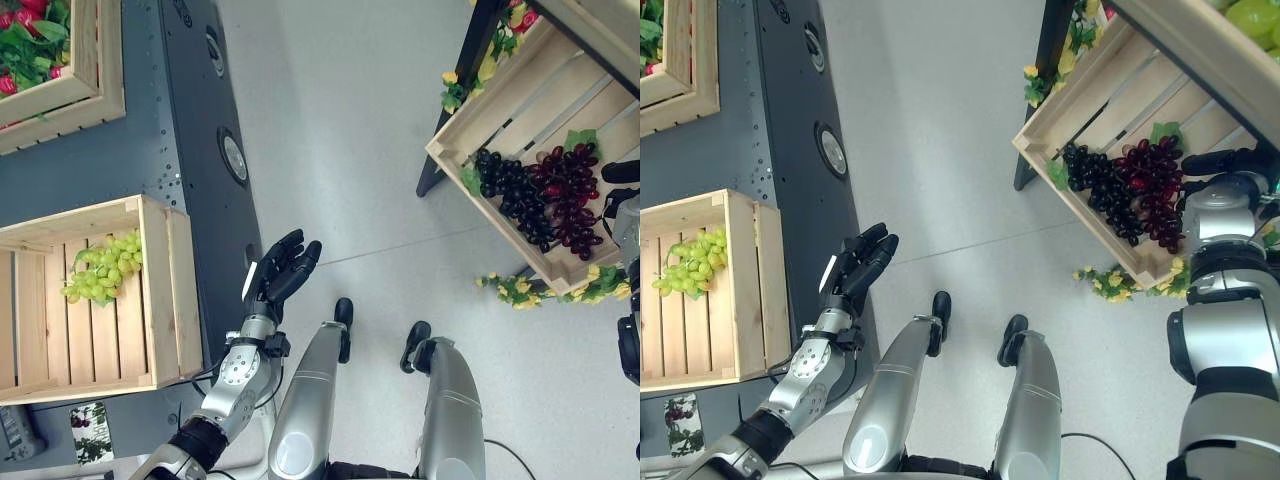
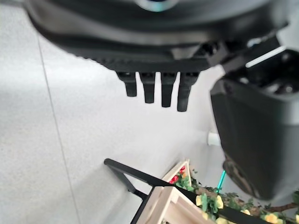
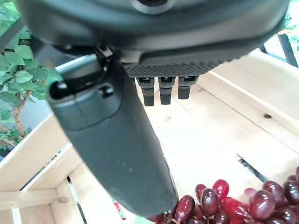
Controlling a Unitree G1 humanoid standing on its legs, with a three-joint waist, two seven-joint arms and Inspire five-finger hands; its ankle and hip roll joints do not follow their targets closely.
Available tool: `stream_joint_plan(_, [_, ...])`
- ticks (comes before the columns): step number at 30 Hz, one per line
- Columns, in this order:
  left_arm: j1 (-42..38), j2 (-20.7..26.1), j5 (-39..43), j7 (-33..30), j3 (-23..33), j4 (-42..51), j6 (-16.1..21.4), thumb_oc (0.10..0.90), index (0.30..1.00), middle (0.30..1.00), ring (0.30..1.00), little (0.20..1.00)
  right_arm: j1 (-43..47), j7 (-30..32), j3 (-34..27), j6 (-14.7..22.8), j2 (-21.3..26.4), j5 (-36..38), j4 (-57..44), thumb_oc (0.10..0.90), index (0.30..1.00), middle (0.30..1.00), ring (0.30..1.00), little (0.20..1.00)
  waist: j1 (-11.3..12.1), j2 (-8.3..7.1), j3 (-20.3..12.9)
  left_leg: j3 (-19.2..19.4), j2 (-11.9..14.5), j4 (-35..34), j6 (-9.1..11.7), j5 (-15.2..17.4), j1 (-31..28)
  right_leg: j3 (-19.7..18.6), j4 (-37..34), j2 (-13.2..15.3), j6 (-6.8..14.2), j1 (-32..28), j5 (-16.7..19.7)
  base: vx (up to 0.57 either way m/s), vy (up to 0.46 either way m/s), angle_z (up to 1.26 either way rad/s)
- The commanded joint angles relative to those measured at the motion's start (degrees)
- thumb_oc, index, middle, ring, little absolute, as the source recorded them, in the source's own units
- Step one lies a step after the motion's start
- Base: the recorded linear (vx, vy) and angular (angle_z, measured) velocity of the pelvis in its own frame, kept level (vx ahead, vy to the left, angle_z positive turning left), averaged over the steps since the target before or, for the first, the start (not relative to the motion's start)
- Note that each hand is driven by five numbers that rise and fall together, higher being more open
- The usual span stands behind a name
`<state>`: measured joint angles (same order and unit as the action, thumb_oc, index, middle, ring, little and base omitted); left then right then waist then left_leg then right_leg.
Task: Pick up the fruits from the basket on one side to the basket on the other side
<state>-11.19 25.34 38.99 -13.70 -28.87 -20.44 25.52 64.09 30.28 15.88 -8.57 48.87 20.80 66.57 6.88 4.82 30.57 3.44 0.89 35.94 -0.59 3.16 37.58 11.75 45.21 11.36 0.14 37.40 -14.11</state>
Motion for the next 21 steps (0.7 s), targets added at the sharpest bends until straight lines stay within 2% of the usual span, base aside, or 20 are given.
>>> stream_joint_plan(1, [1.2, 0.7, -1.1, 0.2, 2.0, 6.4, 5.8, 0.800, 0.900, 0.900, 0.900, 0.900, 4.9, 1.7, 0.8, 6.2, 8.2, 2.4, -4.1, 0.800, 0.900, 0.900, 0.900, 0.900, -0.8, -0.41, -0.8, 2.6, 0.4, 2.6, -1.5, 6.8, -4.4, 2.4, -1.1, 0.4, -1.6, -4.1, 4.0, 0.08, 0.025, 0.01])
stream_joint_plan(2, [1.4, 0.7, -1.0, 0.2, 1.9, 6.3, 5.8, 0.800, 0.900, 0.900, 0.900, 0.900, 4.8, 1.7, 0.9, 6.3, 8.1, 2.6, -4.2, 0.800, 0.900, 0.900, 0.900, 0.900, -0.8, -0.41, -0.8, 2.2, 0.3, 3.3, -1.2, 8.5, -5.3, 1.7, -0.3, 0.3, -1.0, -4.8, 2.5, -0.07, 0.050, 0.00])
stream_joint_plan(3, [1.3, 0.6, -1.0, 0.4, 2.0, 6.0, 6.1, 0.800, 0.900, 0.900, 0.900, 0.900, 4.8, 1.0, 0.8, 7.5, 7.8, 3.6, -4.5, 0.800, 0.900, 0.900, 0.900, 0.900, -0.9, -0.51, -0.8, 2.7, 0.4, 2.3, -1.5, 6.9, -5.2, 2.3, -1.4, 0.4, -1.6, -4.8, 3.9, 0.00, 0.039, 0.00])
stream_joint_plan(8, [1.4, 0.0, -1.8, 0.7, 2.0, 5.2, 5.6, 0.800, 0.900, 0.900, 0.900, 0.900, 3.0, -1.5, -0.8, 13.2, 5.6, 8.2, -7.4, 0.800, 0.900, 0.900, 0.900, 0.900, -1.0, -0.89, -0.8, 3.0, 0.7, 1.2, -1.4, 7.0, -8.1, 2.4, -2.6, 0.8, -1.5, -7.5, 4.0, 0.00, 0.038, -0.02])
stream_joint_plan(9, [1.1, -0.4, -2.1, 1.0, 2.2, 4.2, 5.2, 0.800, 0.900, 0.900, 0.900, 0.900, 1.3, -4.9, -2.1, 16.4, 3.9, 10.0, -8.8, 0.800, 0.900, 0.900, 0.900, 0.900, -1.1, -1.18, -0.8, 3.1, 0.7, 0.7, -1.4, 7.2, -9.6, 2.3, -3.4, 1.0, -1.4, -9.1, 4.1, 0.03, 0.030, 0.00])
stream_joint_plan(11, [0.8, -0.6, -2.1, 1.1, 2.2, 3.5, 4.8, 0.800, 0.900, 0.900, 0.900, 0.900, -0.1, -7.6, -2.8, 17.9, 2.5, 10.6, -10.0, 0.800, 0.900, 0.900, 0.900, 0.900, -1.2, -1.40, -0.8, 3.2, 0.8, 0.3, -1.3, 7.2, -10.8, 2.3, -4.1, 1.2, -1.3, -10.4, 4.2, 0.04, 0.021, 0.00])
stream_joint_plan(12, [0.3, -0.9, -2.4, 1.5, 2.4, 2.0, 4.1, 0.800, 0.900, 0.900, 0.900, 0.900, -3.2, -10.5, -3.7, 20.0, 0.1, 10.9, -11.8, 0.800, 0.900, 0.900, 0.900, 0.900, -1.4, -1.83, -0.8, 3.4, 1.0, -0.5, -1.2, 7.1, -13.0, 2.4, -5.3, 1.5, -1.0, -12.6, 4.6, 0.05, 0.012, -0.02])
stream_joint_plan(15, [0.0, -1.5, -3.3, 1.6, 2.7, -0.1, 3.3, 0.800, 0.900, 0.900, 0.900, 0.900, -7.9, -14.0, -4.3, 21.3, -3.1, 11.5, -14.7, 0.800, 0.900, 0.900, 0.900, 0.900, -1.7, -2.57, -0.8, 3.8, 1.4, -2.2, -1.0, 6.7, -16.1, 2.4, -7.4, 1.9, -0.5, -15.9, 5.2, 0.07, -0.004, -0.03])
stream_joint_plan(21, [-0.4, -3.1, -5.3, 2.7, 3.7, -4.6, 1.6, 0.800, 0.900, 0.900, 0.900, 0.900, -18.0, -19.6, -4.3, 23.7, -11.3, 10.7, -18.7, 0.800, 0.900, 0.900, 0.900, 0.900, -2.1, -3.99, -3.4, 4.3, 1.9, -8.3, -0.3, 5.2, -23.2, 2.0, -15.0, 1.8, 1.2, -23.5, 7.5, 0.09, -0.028, 0.00])
